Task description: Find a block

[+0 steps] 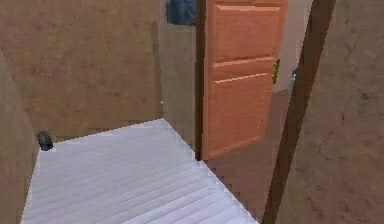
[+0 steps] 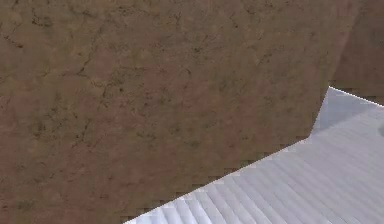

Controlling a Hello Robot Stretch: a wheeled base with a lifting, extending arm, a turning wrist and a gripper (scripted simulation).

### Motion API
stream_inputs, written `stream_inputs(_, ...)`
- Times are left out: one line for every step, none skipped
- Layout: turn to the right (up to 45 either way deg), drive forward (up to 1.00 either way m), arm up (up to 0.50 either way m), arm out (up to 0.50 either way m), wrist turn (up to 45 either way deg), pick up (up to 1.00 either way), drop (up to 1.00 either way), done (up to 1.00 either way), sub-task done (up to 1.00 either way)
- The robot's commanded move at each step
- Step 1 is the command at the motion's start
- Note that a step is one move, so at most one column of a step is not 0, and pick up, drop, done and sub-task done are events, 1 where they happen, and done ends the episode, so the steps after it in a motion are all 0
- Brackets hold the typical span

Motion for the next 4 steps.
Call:
stream_inputs(0.0, 1.0, 0.0, 0.0, 0.0, 0.0, 0.0, 0.0, 0.0)
stream_inputs(6.0, 0.0, 0.0, 0.0, 0.0, 0.0, 0.0, 0.0, 0.0)
stream_inputs(0.0, 0.2, 0.0, 0.0, 0.0, 0.0, 0.0, 0.0, 0.0)
stream_inputs(45.0, 0.0, 0.0, 0.0, 0.0, 0.0, 0.0, 0.0, 0.0)
